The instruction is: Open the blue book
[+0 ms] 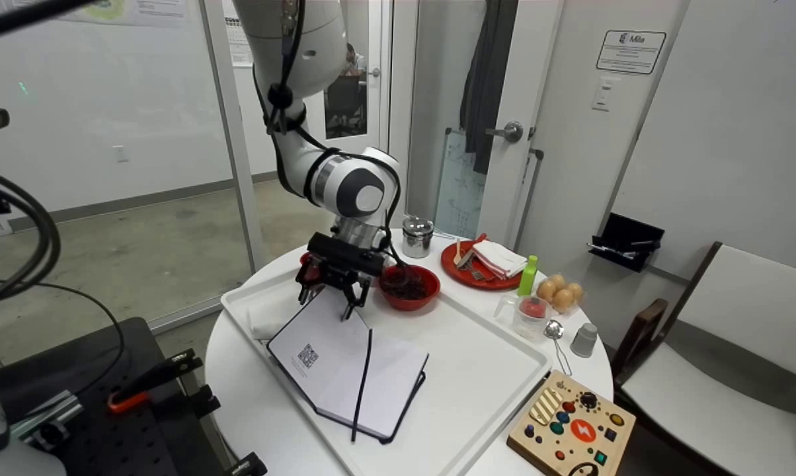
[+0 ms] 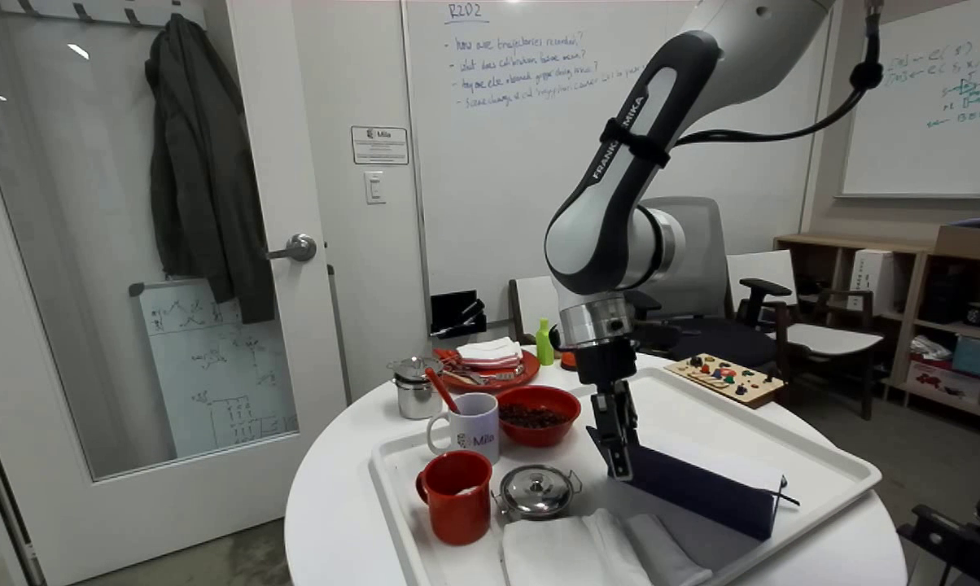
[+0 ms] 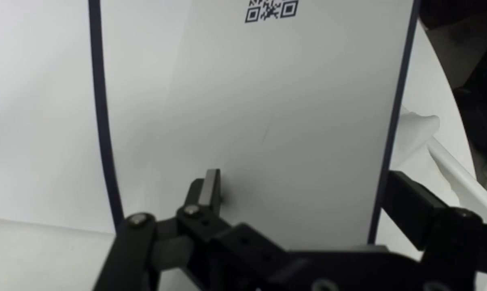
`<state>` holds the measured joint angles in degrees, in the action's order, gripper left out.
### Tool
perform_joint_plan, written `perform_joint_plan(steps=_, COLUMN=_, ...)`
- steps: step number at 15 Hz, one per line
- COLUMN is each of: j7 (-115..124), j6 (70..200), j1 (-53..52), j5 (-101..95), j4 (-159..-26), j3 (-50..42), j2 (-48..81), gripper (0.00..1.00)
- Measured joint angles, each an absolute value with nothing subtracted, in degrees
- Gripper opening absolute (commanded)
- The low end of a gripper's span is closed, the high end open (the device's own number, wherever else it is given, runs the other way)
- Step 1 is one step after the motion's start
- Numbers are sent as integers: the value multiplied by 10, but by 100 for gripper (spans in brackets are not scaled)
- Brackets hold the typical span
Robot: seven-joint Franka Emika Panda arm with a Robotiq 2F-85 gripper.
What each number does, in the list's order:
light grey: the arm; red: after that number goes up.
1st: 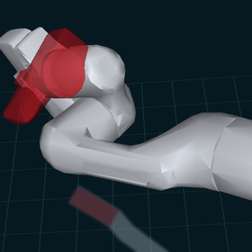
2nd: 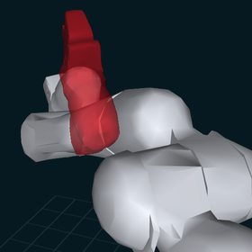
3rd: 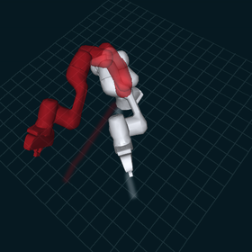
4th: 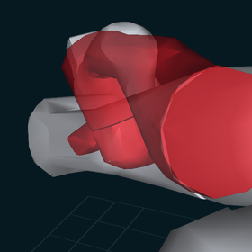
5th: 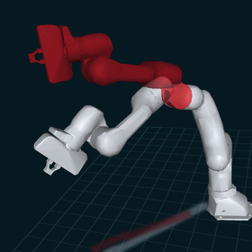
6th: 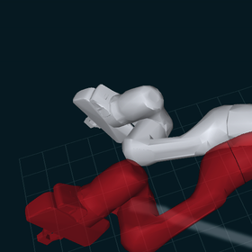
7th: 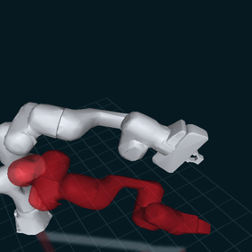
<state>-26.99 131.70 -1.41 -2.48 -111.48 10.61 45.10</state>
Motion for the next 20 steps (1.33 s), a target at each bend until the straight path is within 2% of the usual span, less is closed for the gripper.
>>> perform_joint_plan(steps=11, j7=-270, j6=1293, j1=-55, j5=-57, j4=-1114, j3=113, j2=451, gripper=100)
perform_joint_plan(steps=20, j7=-295, j6=1218, j1=-61, j5=-72, j4=-1097, j3=131, j2=454, gripper=100)
